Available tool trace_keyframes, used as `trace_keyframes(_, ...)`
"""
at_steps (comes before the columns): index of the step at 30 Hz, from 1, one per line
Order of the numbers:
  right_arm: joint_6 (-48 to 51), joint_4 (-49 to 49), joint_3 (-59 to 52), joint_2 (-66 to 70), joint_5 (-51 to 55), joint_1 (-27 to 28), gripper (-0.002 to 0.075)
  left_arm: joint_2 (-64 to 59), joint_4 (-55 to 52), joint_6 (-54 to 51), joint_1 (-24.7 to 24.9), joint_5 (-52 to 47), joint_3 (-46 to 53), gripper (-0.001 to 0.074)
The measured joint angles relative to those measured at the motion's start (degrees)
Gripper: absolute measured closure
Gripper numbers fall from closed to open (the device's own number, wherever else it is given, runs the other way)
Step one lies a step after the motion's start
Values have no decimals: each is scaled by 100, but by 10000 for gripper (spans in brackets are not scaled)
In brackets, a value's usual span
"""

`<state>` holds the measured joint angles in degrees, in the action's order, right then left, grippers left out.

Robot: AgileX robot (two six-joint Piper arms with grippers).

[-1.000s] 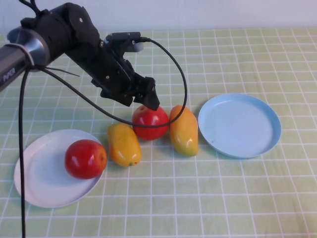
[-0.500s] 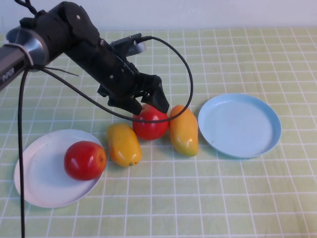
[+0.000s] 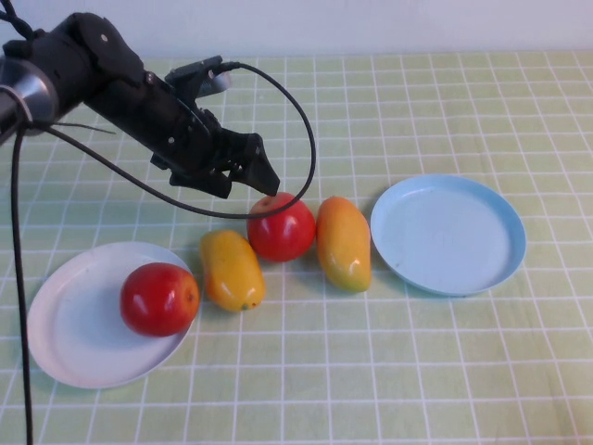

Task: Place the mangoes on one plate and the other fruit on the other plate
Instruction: Put one type of fruit in the left plate

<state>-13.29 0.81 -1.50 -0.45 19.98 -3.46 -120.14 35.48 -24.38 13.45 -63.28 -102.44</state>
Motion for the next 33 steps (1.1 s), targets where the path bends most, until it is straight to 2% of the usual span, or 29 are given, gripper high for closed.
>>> trace_keyframes(23, 0, 0, 0, 0, 0, 0, 743, -491, 195, -407, 102, -115, -371, 104)
trace_keyframes(33, 0, 0, 0, 0, 0, 0, 742, -491, -37, -454, 148, -618, -765, 102)
